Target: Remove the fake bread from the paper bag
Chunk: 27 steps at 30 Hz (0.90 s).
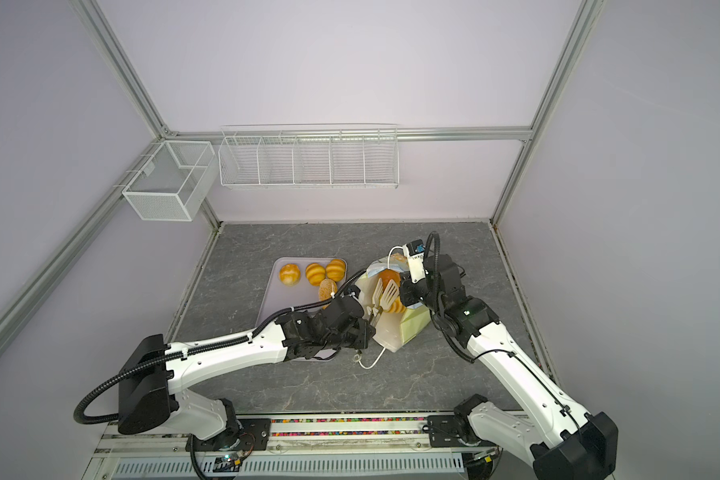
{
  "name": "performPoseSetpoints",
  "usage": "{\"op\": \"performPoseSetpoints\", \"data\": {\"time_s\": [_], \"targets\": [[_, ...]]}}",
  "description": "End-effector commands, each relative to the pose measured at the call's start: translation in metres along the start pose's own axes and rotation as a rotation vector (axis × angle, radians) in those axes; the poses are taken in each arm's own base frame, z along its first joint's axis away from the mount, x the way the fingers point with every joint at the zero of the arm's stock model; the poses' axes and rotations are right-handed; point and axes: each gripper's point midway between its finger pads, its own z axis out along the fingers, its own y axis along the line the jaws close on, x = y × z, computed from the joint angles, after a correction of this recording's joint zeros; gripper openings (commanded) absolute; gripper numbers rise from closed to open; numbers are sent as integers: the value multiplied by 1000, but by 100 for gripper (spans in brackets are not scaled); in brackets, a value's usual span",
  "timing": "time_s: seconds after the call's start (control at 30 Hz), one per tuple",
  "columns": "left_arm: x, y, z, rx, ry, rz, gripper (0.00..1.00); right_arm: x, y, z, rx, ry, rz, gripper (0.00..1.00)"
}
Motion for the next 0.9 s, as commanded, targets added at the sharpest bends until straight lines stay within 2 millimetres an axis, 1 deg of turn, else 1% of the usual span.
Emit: {"op": "performPoseSetpoints", "data": {"time_s": [0.0,0.17,0.3,0.4,0.57,0.73,0.87], "targets": [[-7,-31,0,137,-34,-26,0,7,3,5,-25,14,-6,7],[-7,-33,-2,166,-48,-36,0,7,-8,5,40,17,4,7],[-8,-26,-5,118,-31,-136,0,4,-21,3,118,3,15,7],[0,-24,-1,84,22,-170,0,1,-24,4,134,-14,21,7],[8,-23,5,85,60,-171,0,4,-26,9,146,-10,24,7],[12,-17,11,74,75,-150,9,5,-23,9,125,-8,-4,7],[13,-15,10,70,77,-141,17,2,-20,6,113,-14,-25,7]]}}
